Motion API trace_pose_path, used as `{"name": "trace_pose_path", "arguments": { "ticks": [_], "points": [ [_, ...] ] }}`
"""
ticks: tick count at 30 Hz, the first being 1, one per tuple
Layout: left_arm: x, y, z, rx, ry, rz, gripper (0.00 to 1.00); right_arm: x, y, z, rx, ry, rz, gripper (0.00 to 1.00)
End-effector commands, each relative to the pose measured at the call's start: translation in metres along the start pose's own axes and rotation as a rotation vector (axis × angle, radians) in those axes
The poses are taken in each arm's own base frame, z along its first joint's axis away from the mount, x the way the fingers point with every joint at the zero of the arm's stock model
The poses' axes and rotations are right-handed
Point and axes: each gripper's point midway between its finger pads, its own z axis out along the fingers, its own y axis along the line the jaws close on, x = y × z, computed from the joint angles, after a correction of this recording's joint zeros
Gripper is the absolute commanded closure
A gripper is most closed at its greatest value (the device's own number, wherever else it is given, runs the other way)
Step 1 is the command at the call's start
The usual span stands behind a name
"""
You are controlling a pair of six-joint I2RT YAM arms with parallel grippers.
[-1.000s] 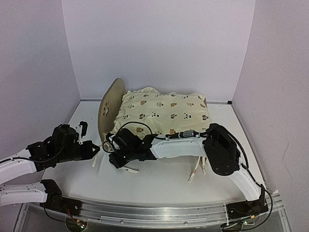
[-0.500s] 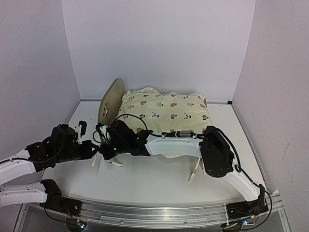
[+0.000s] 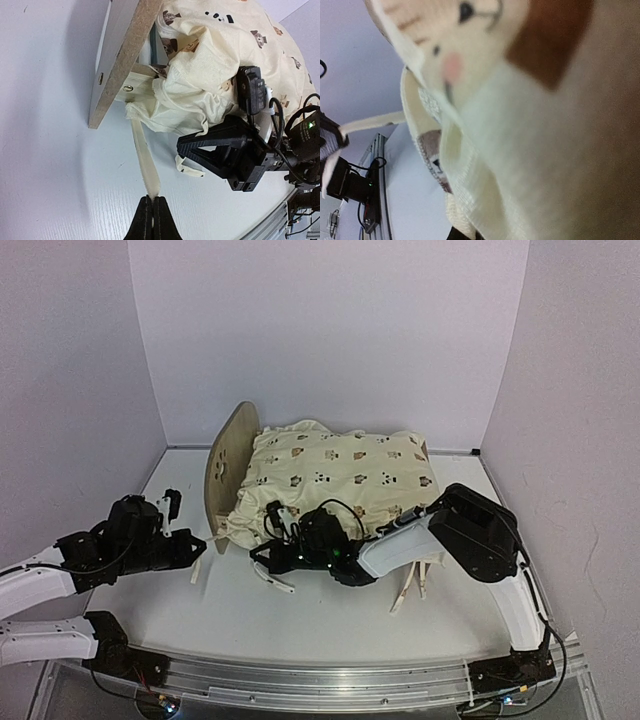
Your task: Set up the pet bed
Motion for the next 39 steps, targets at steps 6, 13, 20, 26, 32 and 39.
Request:
{"name": "trace_pose_path", "arguments": {
  "ticks": [6, 13, 20, 26, 32, 39],
  "points": [
    [-0.032, -0.022, -0.008, 0.042, -0.079, 0.009, 1.00, -0.105, 0.076, 0.008, -0.229, -0.171, 0.035, 1.00],
    [-0.043, -0.029, -0.008, 0.043, -0.095, 0.019, 1.00, -0.148, 0.123, -0.015, -0.288, -0.263, -0.040, 1.00],
    [-0.040, -0.026, -0.007, 0.037, -0.092, 0.018, 1.00, -0.054, 0.039, -0.008, -0.123, -0.192, 0.073, 1.00],
    [-0.036, -0.026, -0.003, 0.042, -0.076, 0.011, 1.00, -0.031, 0.043, 0.000, -0.145, -0.166, 0.080, 1.00],
    [-0.035, -0.026, -0.002, 0.044, -0.075, 0.009, 1.00, -0.030, 0.044, -0.016, -0.100, -0.172, 0.021, 1.00],
    [-0.023, -0.043, 0.004, 0.142, -0.012, 0.025, 1.00, -0.026, 0.048, -0.011, -0.127, -0.151, 0.050, 1.00]
  ]
}}
